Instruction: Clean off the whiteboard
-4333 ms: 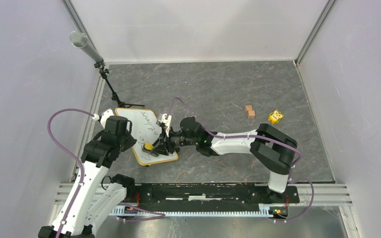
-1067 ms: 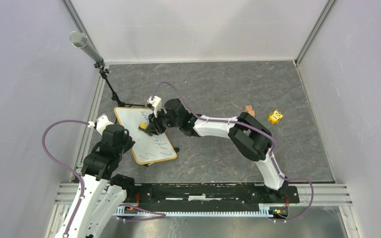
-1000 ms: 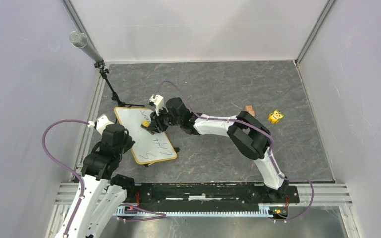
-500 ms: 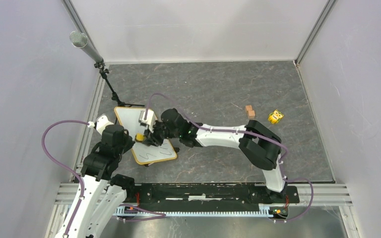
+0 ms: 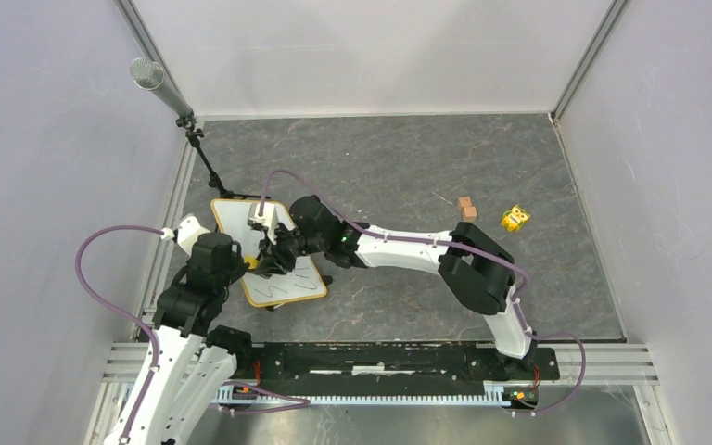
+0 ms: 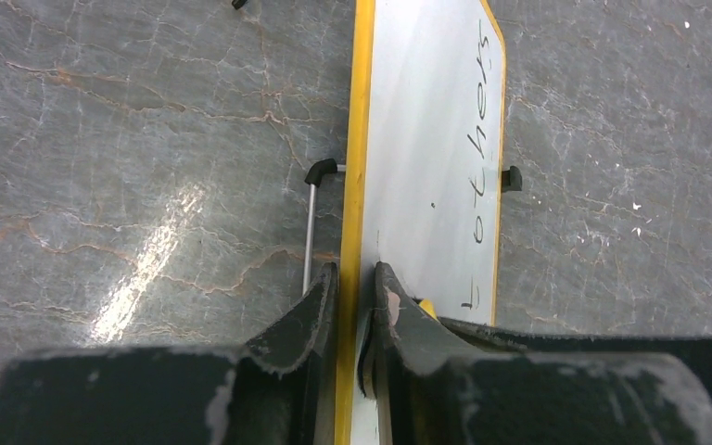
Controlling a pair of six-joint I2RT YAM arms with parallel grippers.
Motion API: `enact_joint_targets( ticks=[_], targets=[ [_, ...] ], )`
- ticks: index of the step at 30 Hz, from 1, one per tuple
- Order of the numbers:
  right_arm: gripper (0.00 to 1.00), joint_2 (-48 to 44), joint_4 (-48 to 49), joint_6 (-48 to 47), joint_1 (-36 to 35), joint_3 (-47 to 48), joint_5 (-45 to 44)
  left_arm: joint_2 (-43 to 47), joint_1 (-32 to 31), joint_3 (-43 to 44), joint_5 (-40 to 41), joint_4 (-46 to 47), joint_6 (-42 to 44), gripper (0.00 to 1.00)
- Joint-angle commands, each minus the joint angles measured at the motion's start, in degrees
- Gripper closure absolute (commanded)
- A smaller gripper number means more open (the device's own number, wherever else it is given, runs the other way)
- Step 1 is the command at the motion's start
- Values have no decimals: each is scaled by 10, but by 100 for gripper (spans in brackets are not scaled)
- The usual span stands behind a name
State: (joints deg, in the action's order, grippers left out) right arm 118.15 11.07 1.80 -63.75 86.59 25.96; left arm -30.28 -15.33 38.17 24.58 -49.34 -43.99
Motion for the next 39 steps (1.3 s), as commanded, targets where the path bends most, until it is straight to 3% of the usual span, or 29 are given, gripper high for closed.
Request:
enact_joint_targets(
  ticks=[1,9,17,21,26,31,39],
  targets=[
    [88,78,-3,40,25,11,-51,-4,-13,1,-96,20,-21,98],
    [88,100,2,52,48,18,-51,-4,-14,1,-100,21,-20,98],
    [88,159,-50,67,52,103,-63,0,-15,2,-105,21,-16,98],
    [88,107,-31,48,38,60,-48,2,-15,1,-104,23,-16,98],
    [88,21,-27,-56,-17,-16,-13,5,-14,-2,-104,30,-13,98],
    [88,-33,9,-79,-28,-103,40,6,-15,-3,-104,33,-11,98],
    [88,-42,6,-72,-17,-186,-35,10,-15,-3,-104,32,-13,98]
  ],
)
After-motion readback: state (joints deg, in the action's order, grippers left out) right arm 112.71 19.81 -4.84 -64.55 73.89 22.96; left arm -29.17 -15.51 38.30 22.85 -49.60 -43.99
